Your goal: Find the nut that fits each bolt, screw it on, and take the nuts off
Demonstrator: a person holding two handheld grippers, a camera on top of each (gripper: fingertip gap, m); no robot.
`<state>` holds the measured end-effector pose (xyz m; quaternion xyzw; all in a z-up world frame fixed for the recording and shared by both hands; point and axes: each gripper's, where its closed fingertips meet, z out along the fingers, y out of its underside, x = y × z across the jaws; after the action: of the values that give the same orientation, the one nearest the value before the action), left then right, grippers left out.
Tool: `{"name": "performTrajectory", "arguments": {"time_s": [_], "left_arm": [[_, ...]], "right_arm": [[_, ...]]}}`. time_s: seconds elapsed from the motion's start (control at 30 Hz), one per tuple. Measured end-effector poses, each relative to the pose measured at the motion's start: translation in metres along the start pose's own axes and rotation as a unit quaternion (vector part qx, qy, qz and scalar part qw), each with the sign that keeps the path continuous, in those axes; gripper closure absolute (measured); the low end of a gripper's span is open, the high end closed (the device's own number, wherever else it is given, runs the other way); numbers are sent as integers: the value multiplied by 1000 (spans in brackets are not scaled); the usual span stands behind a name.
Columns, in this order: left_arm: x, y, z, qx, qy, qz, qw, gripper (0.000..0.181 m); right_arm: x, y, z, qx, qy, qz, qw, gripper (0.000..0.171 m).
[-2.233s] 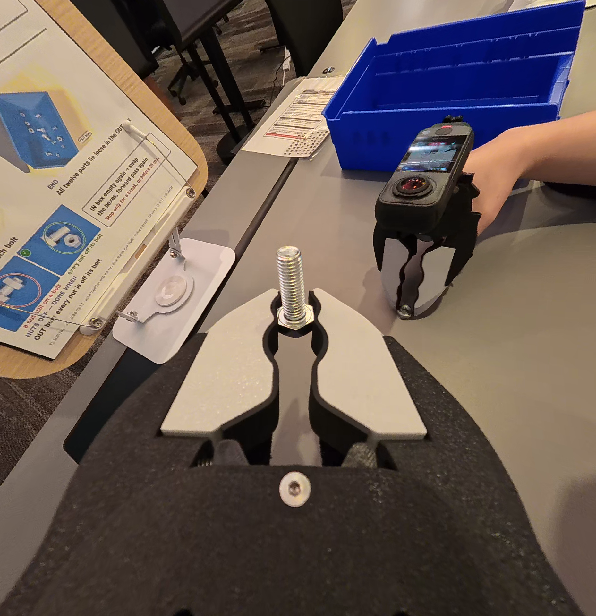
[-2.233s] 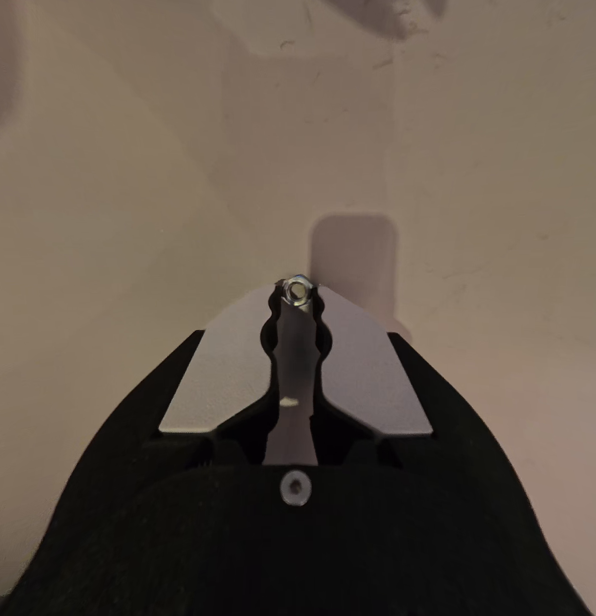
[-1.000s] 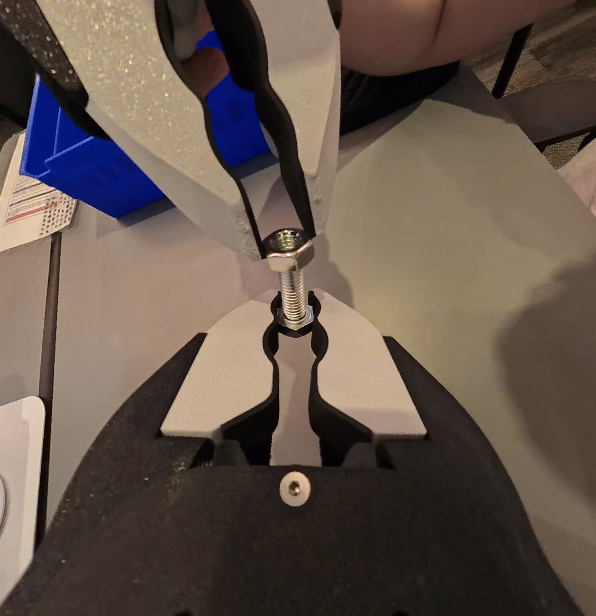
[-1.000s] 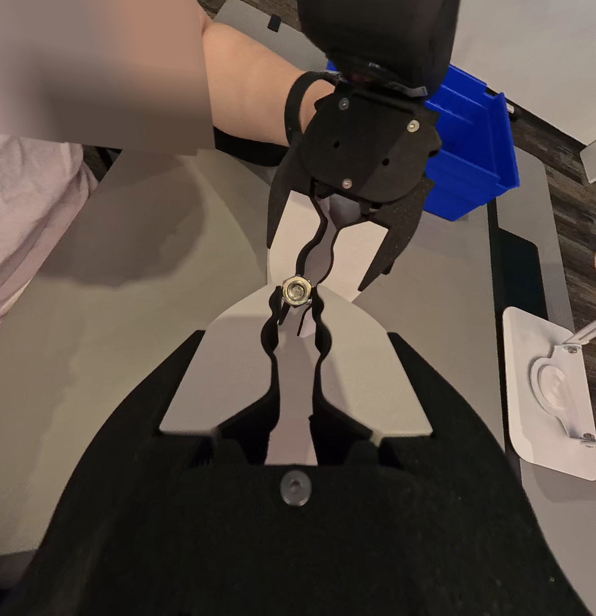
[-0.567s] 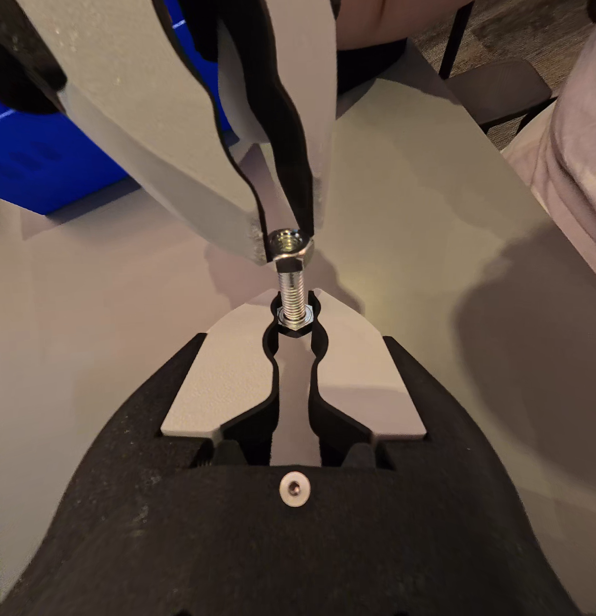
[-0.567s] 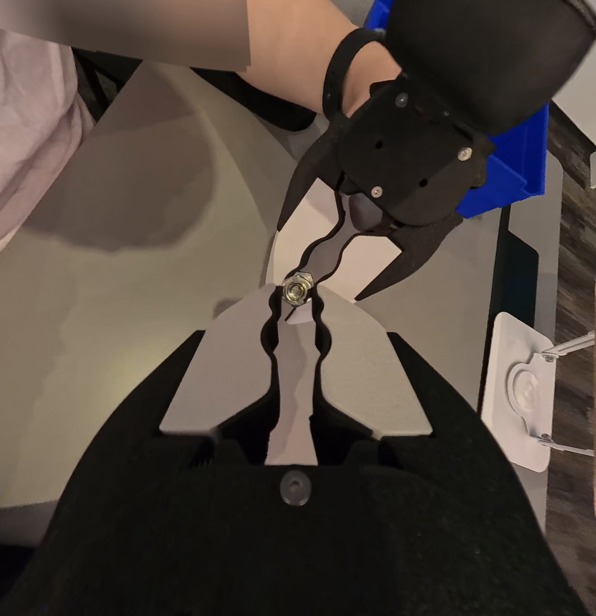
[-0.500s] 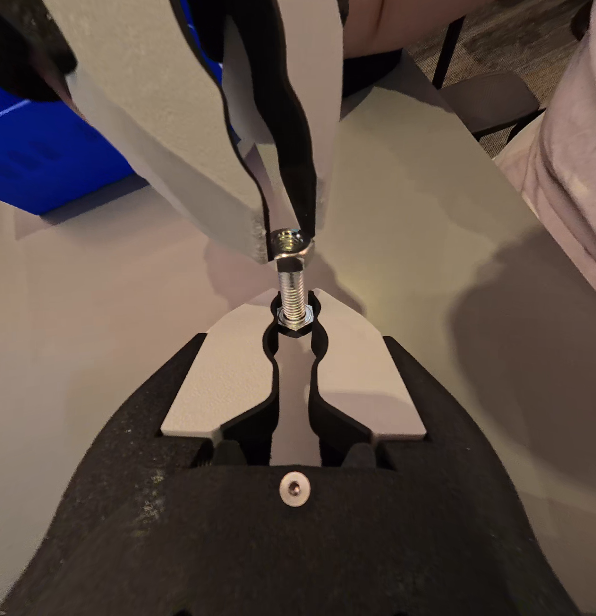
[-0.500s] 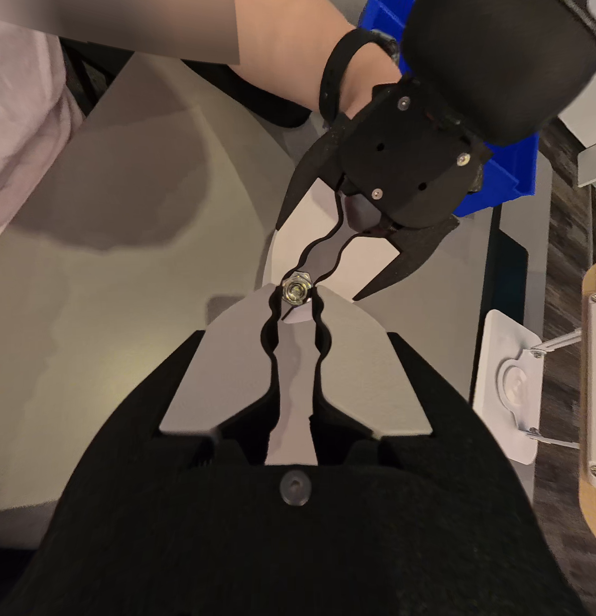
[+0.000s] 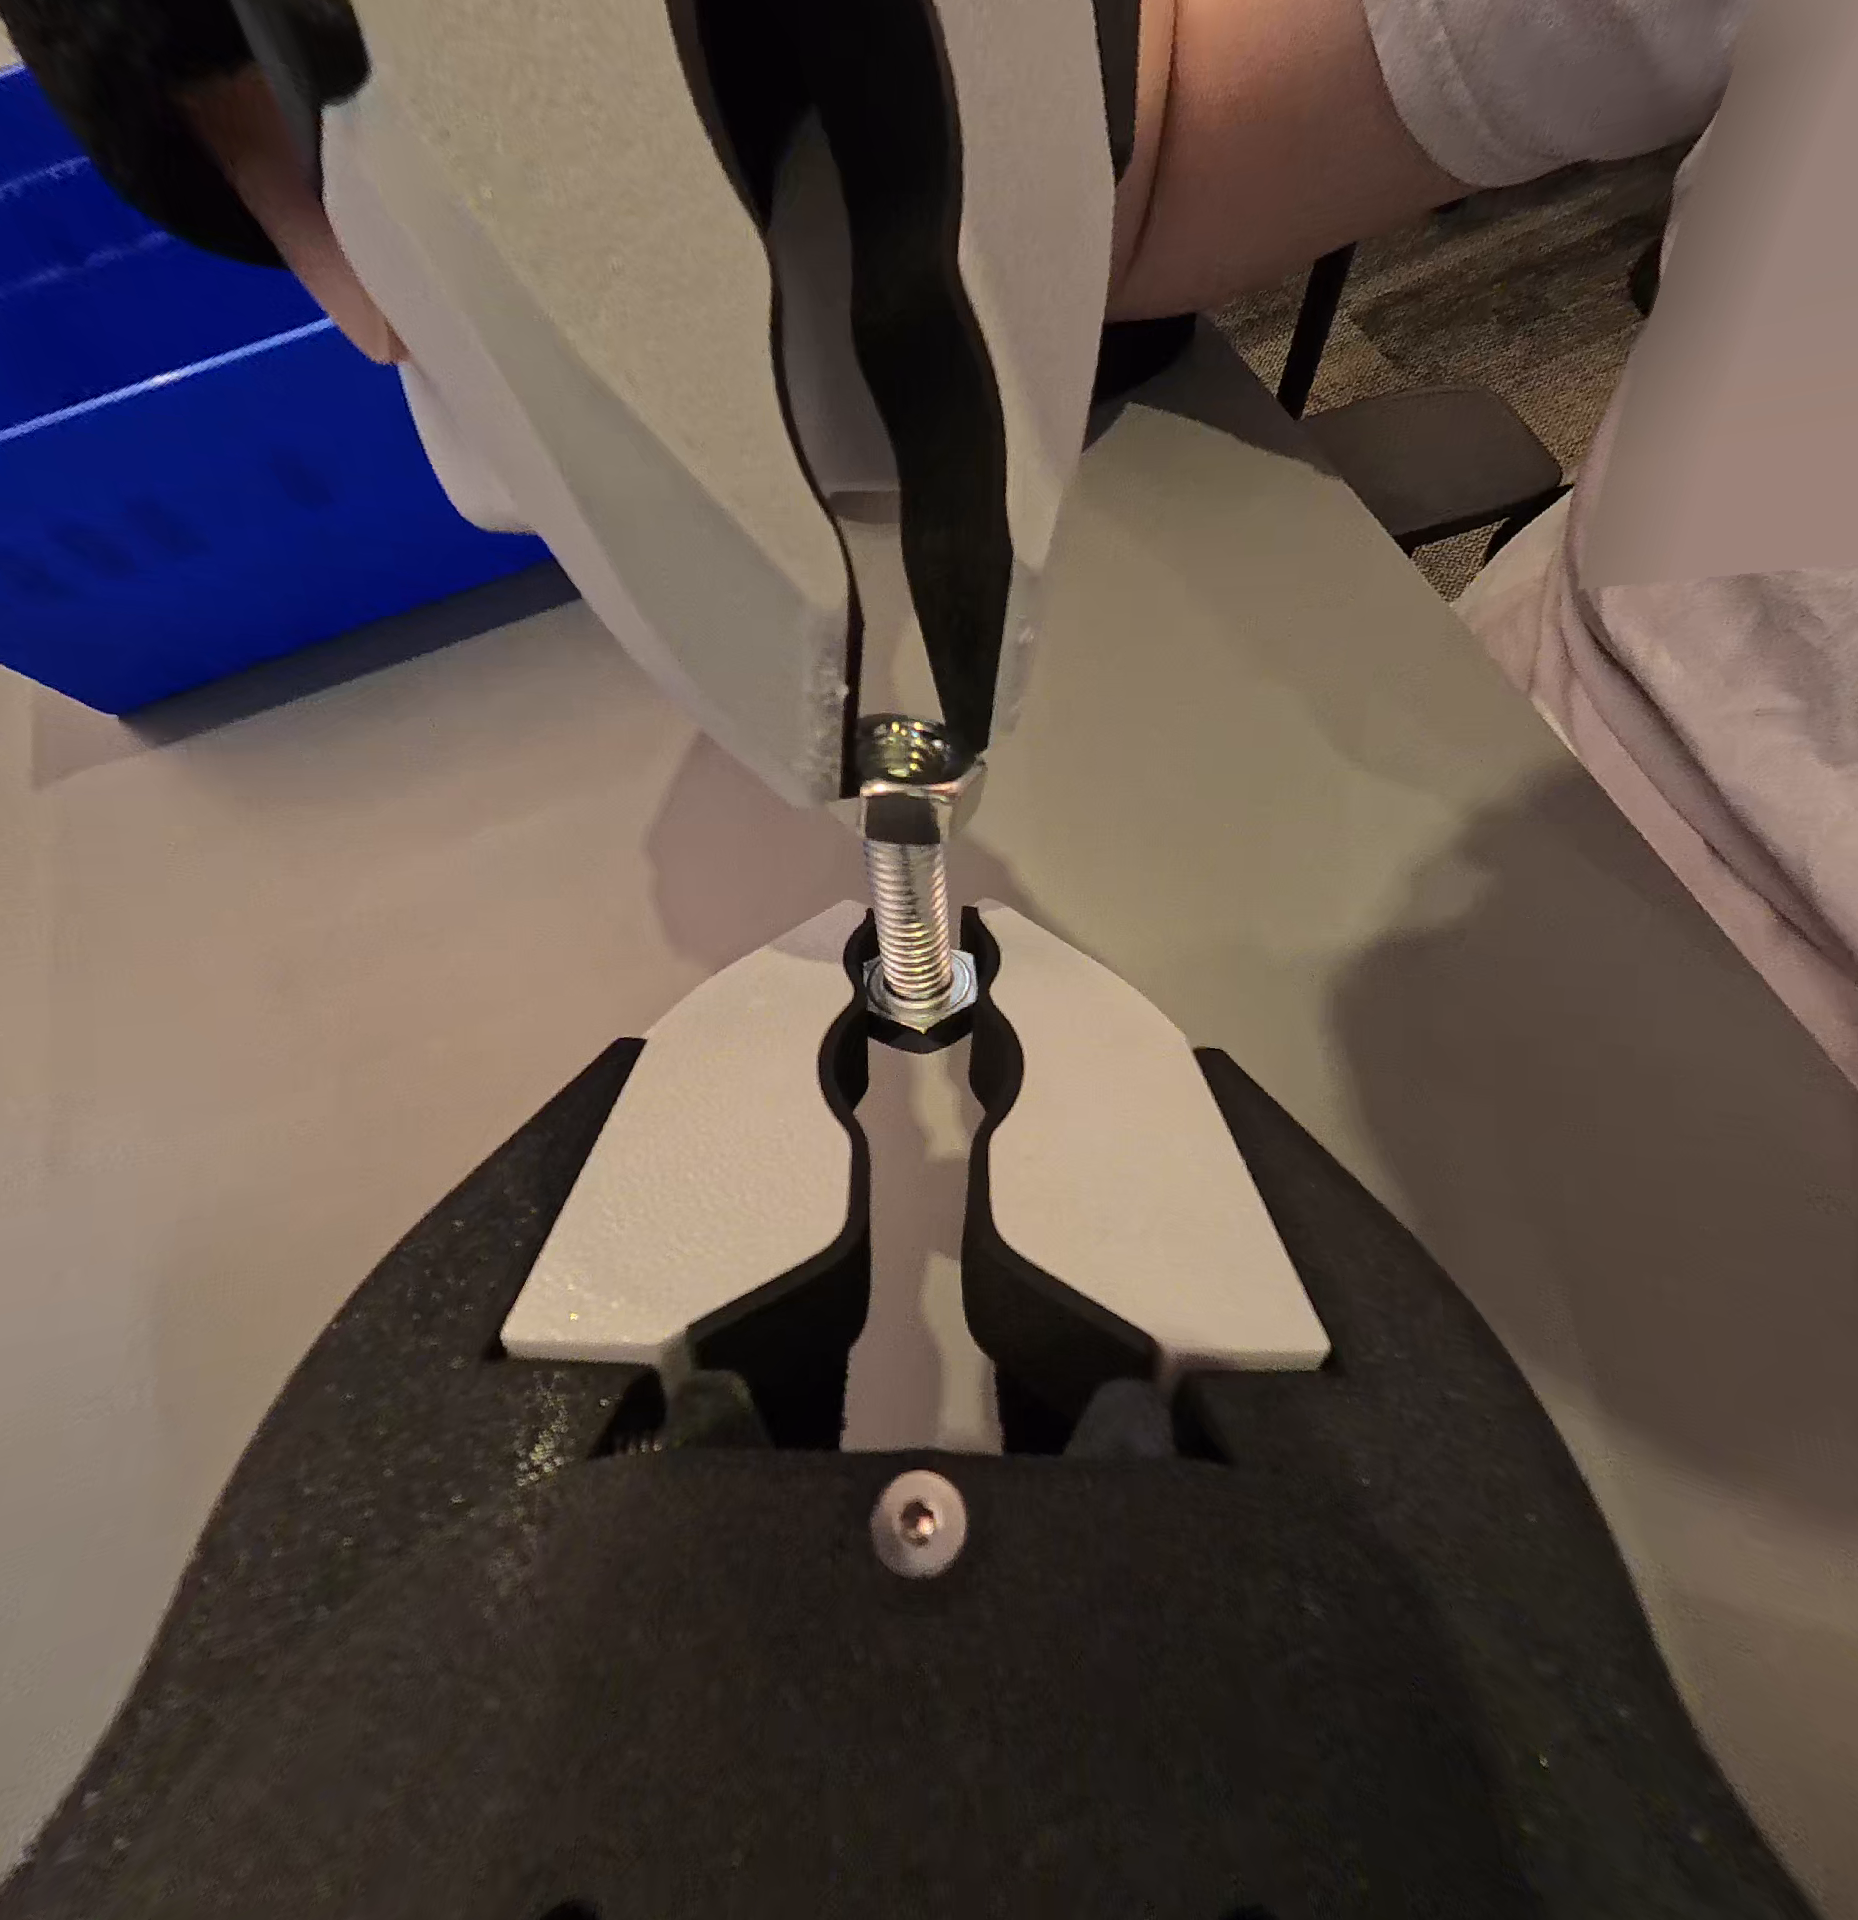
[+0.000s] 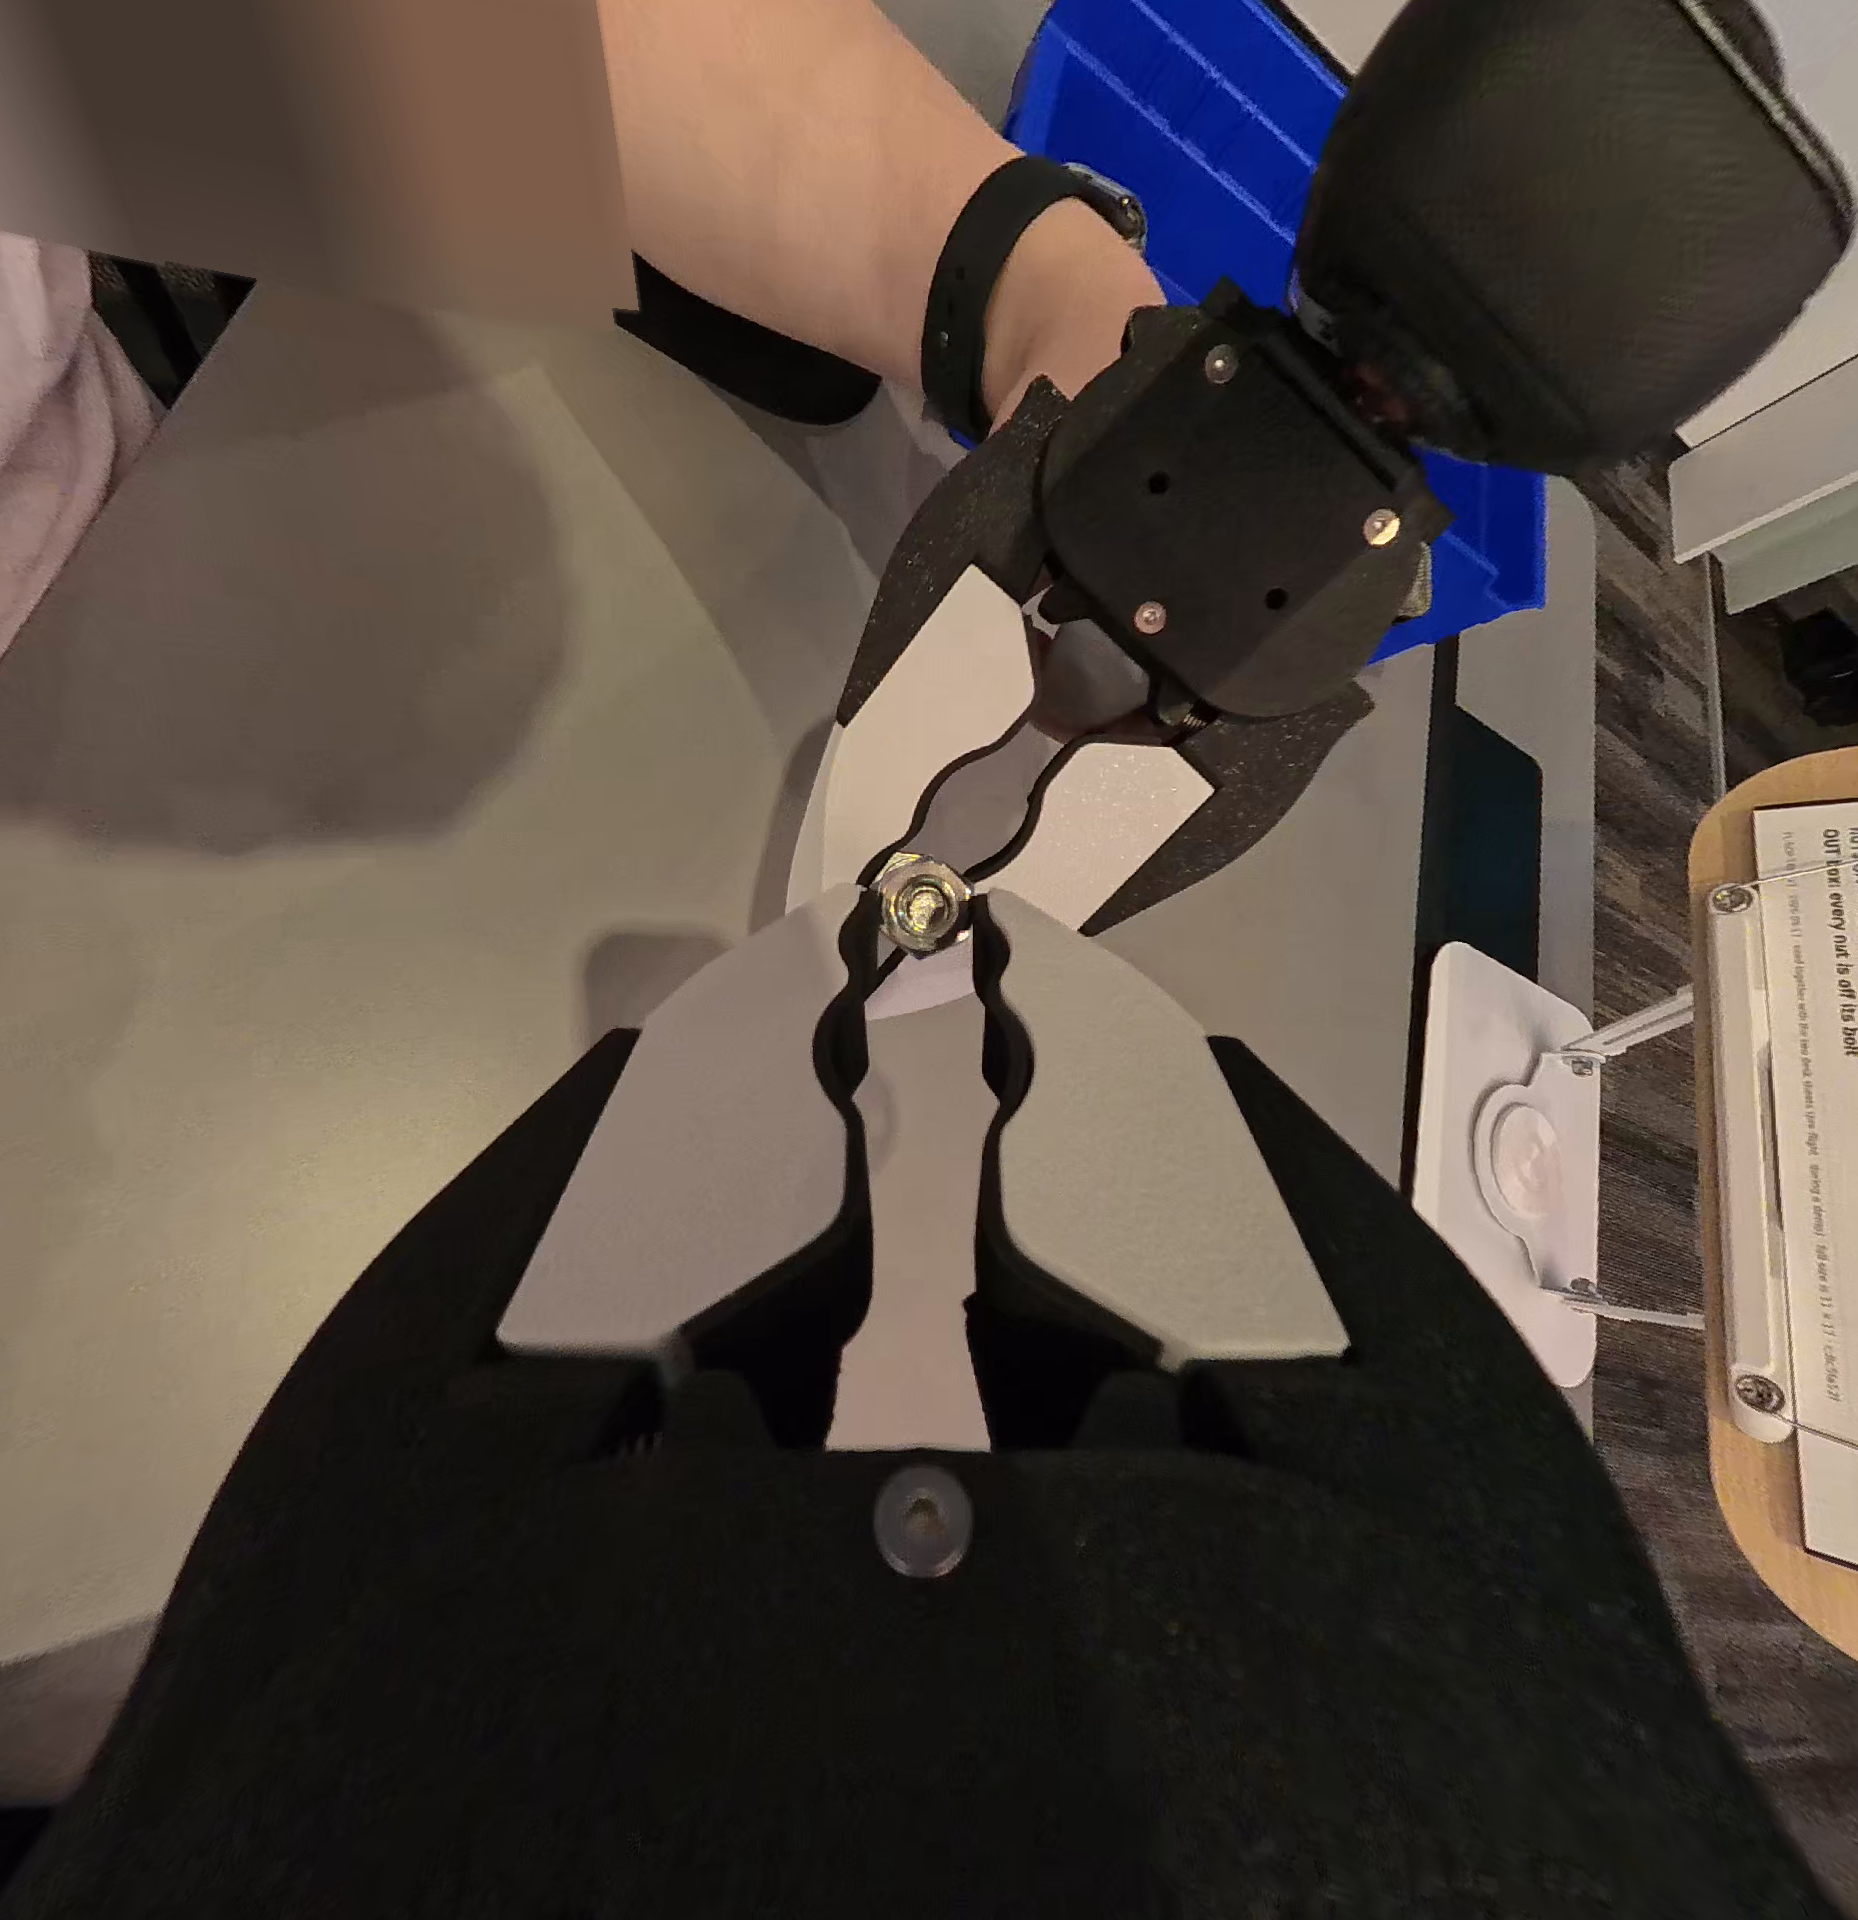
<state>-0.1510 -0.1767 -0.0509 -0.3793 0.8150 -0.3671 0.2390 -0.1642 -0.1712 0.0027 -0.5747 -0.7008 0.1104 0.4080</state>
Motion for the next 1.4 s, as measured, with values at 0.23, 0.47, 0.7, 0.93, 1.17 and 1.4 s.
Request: {"name": "performTrajectory", "arguments": {"time_s": [0.23,0.47,0.7,0.93,1.17,1.4], "left_arm": [[-10,4,-4,-12,-24,-15,1000,167],[-39,15,-14,-35,-101,-65,992,167],[-61,25,-22,-46,-162,-109,980,167],[-78,32,-29,-71,-233,-127,962,167],[-90,34,-35,-91,-300,-130,941,167],[-97,33,-38,-82,-333,-149,928,167]], "right_arm": [[10,4,2,3,10,45,999,154],[36,16,6,18,40,144,989,154],[58,25,11,44,74,229,970,154],[72,32,13,59,103,291,949,154],[80,34,11,75,125,341,929,154],[86,36,9,82,155,389,904,154]]}}
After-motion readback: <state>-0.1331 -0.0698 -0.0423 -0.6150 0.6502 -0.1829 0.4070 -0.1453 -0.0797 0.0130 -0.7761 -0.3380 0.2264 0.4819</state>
